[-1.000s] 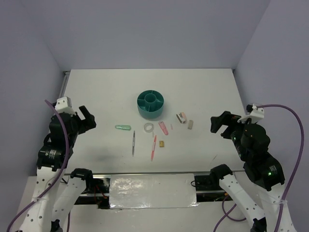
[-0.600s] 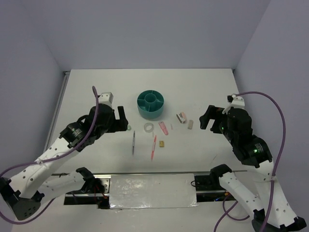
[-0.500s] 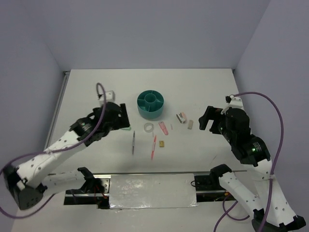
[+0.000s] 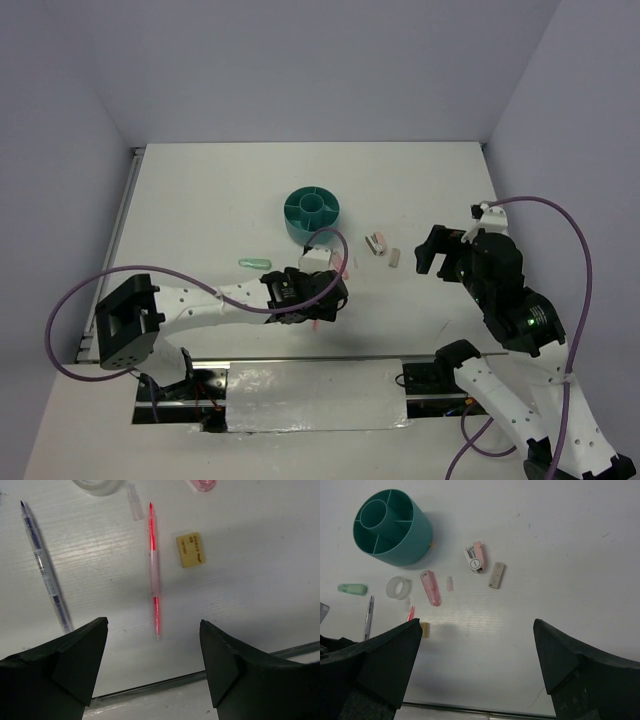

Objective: Sort the stationery into containers
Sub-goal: Pick up the pen from the center of the board.

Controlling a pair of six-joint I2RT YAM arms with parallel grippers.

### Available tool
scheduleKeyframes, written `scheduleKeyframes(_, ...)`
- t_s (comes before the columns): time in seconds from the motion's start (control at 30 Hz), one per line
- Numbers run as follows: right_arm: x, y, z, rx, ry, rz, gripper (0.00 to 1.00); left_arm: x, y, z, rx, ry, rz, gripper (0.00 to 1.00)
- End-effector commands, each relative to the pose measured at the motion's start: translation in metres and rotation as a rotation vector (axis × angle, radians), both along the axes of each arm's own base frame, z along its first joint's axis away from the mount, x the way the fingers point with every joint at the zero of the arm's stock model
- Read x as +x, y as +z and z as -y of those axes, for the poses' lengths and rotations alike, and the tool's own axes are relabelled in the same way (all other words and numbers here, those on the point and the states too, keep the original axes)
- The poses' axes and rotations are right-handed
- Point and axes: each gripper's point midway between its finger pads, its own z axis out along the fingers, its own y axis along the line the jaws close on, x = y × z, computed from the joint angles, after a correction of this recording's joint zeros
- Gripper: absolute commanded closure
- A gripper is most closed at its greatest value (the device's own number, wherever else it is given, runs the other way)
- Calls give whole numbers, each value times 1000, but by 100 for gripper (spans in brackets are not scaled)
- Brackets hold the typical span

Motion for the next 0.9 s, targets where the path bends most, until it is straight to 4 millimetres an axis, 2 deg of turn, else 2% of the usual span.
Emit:
scheduleKeyframes(0.0, 5, 7, -6, 3, 27, 39, 0, 6, 4, 18, -71, 42, 19, 14)
scheduleKeyframes(0.13, 6, 3, -9, 9, 45, 41, 0, 3, -10, 24, -80, 41, -12, 15)
scheduleKeyframes(0.17, 6, 2, -10, 9, 47, 38, 0, 3, -22, 22, -48, 48, -23, 16)
scheduleKeyframes(0.2, 6, 1, -11, 12, 51, 35, 0, 4, -25, 21, -34, 54, -20, 18)
scheduleKeyframes(0.6, 4, 3, -9, 8, 47, 41, 0, 7, -56, 14, 38, 73, -49, 32)
scheduleKeyframes(0.73, 4, 2, -9, 7, 49, 42, 0, 11, -63, 9, 51, 84, -59, 34)
scheduleKeyframes(0.87, 4, 3, -10, 4, 52, 42, 0, 13, -69, 4, 65, 87, -66, 41)
